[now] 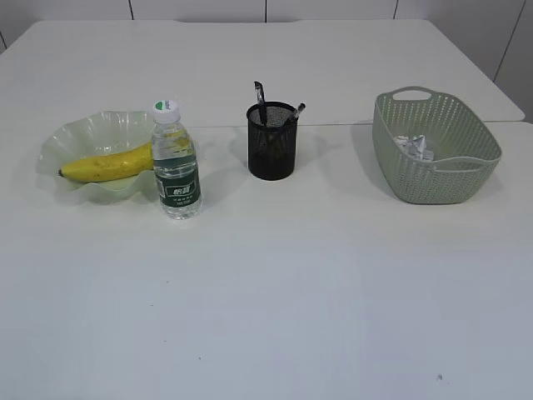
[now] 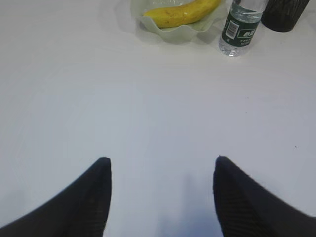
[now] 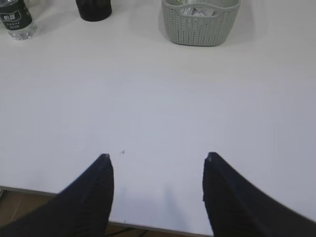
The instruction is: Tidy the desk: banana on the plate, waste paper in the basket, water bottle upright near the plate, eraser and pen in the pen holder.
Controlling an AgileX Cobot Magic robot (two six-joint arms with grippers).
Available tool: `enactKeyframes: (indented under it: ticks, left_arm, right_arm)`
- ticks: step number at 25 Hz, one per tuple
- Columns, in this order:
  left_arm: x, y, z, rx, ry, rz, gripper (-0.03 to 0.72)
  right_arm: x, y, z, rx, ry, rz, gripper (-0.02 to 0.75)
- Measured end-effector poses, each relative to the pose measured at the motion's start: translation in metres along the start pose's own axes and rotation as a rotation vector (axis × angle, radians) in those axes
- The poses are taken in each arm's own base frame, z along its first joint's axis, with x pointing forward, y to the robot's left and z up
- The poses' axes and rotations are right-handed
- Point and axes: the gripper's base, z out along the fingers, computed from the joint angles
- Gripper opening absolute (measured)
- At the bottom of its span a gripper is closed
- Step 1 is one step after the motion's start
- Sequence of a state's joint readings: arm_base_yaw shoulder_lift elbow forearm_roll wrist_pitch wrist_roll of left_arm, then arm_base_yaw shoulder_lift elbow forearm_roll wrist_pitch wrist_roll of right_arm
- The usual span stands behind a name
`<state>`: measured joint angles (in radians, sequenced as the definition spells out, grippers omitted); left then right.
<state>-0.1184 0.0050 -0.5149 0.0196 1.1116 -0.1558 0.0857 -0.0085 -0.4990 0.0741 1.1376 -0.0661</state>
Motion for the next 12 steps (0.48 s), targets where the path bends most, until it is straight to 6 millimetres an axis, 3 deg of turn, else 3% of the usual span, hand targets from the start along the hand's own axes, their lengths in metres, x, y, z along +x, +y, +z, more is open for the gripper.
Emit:
enactKeyframes:
  ticks: [12]
  left_arm:
    - [0.0000, 0.0002, 0.0000, -0.002, 0.000, 0.001, 0.431]
  right_arm:
    - [0.0007, 0.0007, -0.0008, 0.036, -0.007, 0.025, 0.433]
